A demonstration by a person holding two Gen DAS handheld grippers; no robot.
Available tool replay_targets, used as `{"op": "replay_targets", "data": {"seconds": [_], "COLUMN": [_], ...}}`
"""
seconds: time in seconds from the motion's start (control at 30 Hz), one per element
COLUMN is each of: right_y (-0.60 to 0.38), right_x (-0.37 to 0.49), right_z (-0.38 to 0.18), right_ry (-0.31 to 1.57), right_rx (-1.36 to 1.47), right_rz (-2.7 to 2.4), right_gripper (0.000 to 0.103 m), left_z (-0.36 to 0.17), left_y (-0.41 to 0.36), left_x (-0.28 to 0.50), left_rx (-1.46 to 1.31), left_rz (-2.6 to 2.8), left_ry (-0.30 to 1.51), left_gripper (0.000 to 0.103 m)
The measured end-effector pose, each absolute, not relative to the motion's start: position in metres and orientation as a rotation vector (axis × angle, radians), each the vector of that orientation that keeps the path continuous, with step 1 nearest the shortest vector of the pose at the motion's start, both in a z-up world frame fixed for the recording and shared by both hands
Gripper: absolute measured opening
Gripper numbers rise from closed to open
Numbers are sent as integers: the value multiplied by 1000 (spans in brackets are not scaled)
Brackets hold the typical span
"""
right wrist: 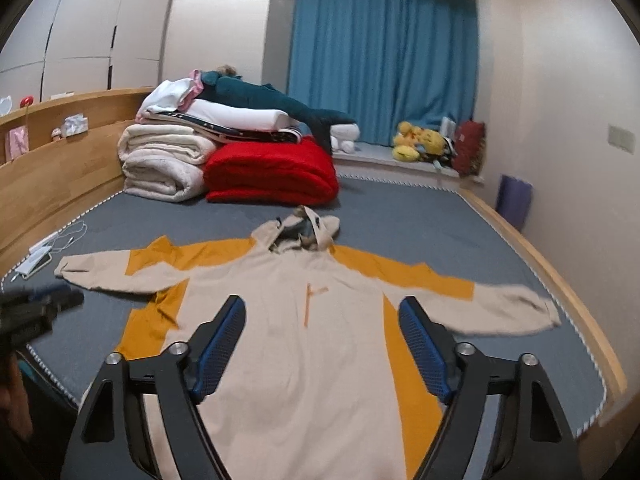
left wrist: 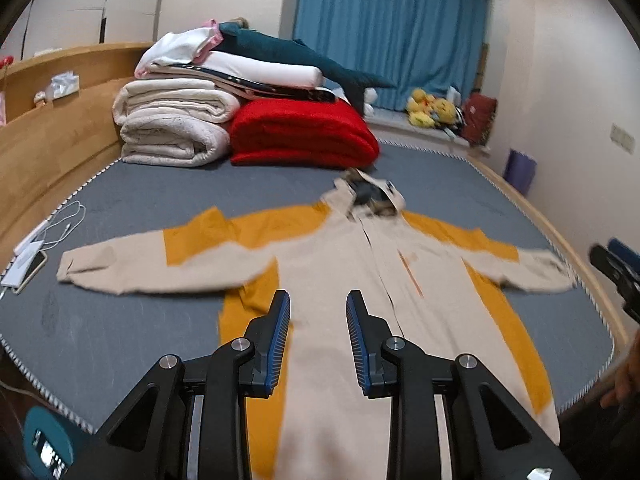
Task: Fold large clothes
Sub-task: 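Reach the left tool to the sleeve cuff nearest it and grasp it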
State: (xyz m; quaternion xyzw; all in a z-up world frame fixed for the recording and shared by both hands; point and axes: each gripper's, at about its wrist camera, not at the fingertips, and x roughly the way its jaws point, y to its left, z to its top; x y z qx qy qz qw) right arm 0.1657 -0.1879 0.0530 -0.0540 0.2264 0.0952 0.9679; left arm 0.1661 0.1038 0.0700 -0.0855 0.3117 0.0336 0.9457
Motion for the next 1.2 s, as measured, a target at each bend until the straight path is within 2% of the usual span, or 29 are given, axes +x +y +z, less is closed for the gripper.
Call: {"op": "replay_targets", "data": {"seconds": [0.17,0.43,0.57,0.7,0.97,1.03,1.1,1.13,1.2], "right_y": [-170,-131,-123,-116,-103,-102,-101,-101,-100], "right_x": [229,330,371,407,449,458,464,466,471], "right_z": [69,75,42,2,-32,-36,-40,-42,-47], "right_ry": [416,381,430,590,652,671,690,696,706], "right_rx": [-110,-140,-122,-90,-101,-84,-77,-75,-73], "right_rz": [219,241,252,286,271,283,291,292,292], "right_gripper": [77,77,77,77,76,61,34,29,27], "left_z": [62,-7,-43,-80,-125,-132,-140,-143,-152], "left_y": [159,261,300,356,454,474,492,500,520], "left_x": [236,317,322,321,296,288,279,274,264], "left_rx": [-193,-286,-287,-399,-579,-609,-652,-676,-737], "left_rz": [172,282,340,422,626,674,714,730,764], "left_ry": [646,807,850,917,937,932,931,928,915], "left_gripper": [27,26,26,26,26,28,33,34,37]}}
